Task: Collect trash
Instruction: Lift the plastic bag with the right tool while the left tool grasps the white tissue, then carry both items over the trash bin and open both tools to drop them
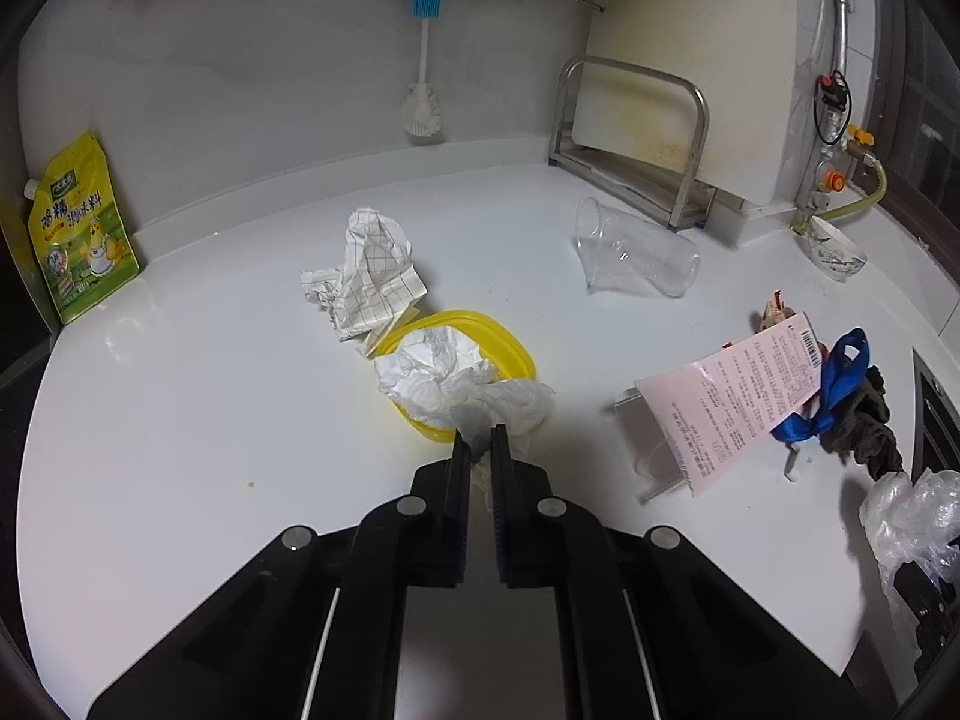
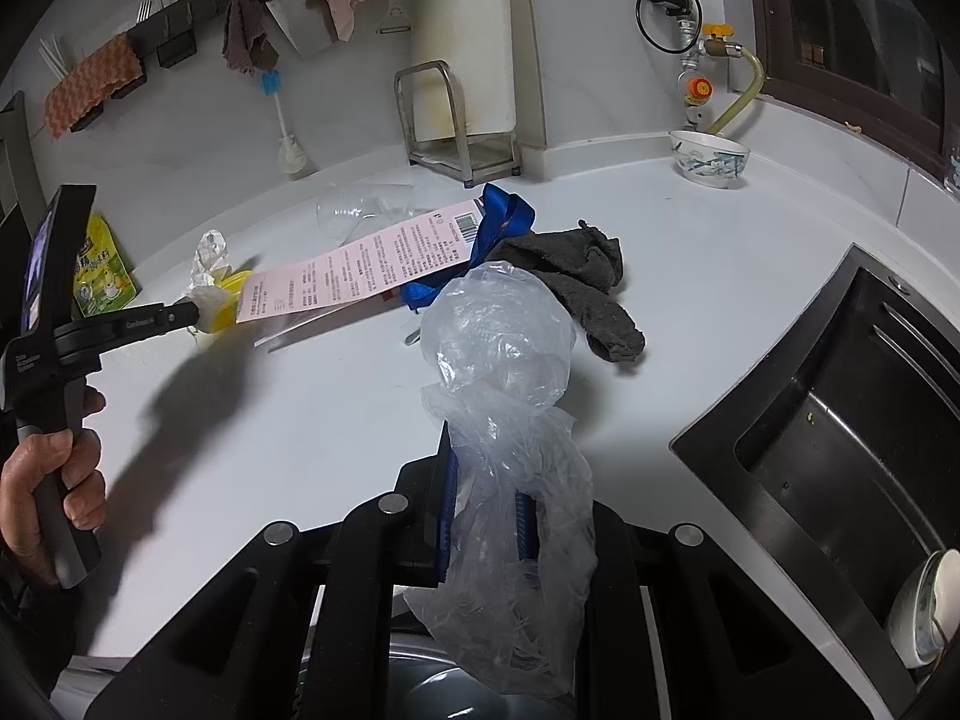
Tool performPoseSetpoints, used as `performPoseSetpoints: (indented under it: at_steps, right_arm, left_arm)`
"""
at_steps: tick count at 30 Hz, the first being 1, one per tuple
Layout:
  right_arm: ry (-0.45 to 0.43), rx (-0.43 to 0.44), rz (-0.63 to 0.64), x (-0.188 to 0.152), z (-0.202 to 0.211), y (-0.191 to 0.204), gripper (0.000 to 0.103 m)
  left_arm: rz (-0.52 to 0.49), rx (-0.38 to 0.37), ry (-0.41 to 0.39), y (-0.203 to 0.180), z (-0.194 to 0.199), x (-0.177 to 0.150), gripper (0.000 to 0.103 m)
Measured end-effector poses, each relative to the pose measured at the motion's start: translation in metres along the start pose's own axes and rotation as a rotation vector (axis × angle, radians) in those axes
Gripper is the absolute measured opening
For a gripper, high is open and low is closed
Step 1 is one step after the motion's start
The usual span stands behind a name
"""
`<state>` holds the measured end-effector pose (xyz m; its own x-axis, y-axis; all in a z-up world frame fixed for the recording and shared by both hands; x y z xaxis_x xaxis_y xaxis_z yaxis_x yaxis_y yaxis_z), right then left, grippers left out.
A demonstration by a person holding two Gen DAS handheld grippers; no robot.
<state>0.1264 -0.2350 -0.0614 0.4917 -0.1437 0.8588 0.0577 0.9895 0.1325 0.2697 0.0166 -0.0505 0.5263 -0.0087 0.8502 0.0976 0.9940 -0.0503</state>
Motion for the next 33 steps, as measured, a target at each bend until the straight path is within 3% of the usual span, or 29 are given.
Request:
performPoseSetpoints:
  at_steps: [16, 33]
  right_arm:
    - [-0.027, 0.029, -0.029, -0.014, 0.051, 0.013, 0.016]
    - [-0.043, 0.017, -0.054, -0.052, 0.141, -0.007, 0.016]
  left_arm:
    - [-0.058, -0.020, -0.093, -0.011, 0.106, -0.022, 0.007]
    - [-0.095, -0.158, -0.103, -0.076, 0.207, -0.080, 0.007]
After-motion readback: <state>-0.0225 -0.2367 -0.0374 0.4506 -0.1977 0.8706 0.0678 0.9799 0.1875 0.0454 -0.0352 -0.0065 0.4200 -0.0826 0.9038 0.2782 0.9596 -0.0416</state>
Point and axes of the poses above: each gripper's, at about its wrist camera, not at the fingertips, and z roughly against the way its jaws point, y to its left, x to its top, the point moved 3 cm from there along -z, roughly the way its jaws point, and after that the axes turned 13 degrees about -y, right-handed, at the moved point
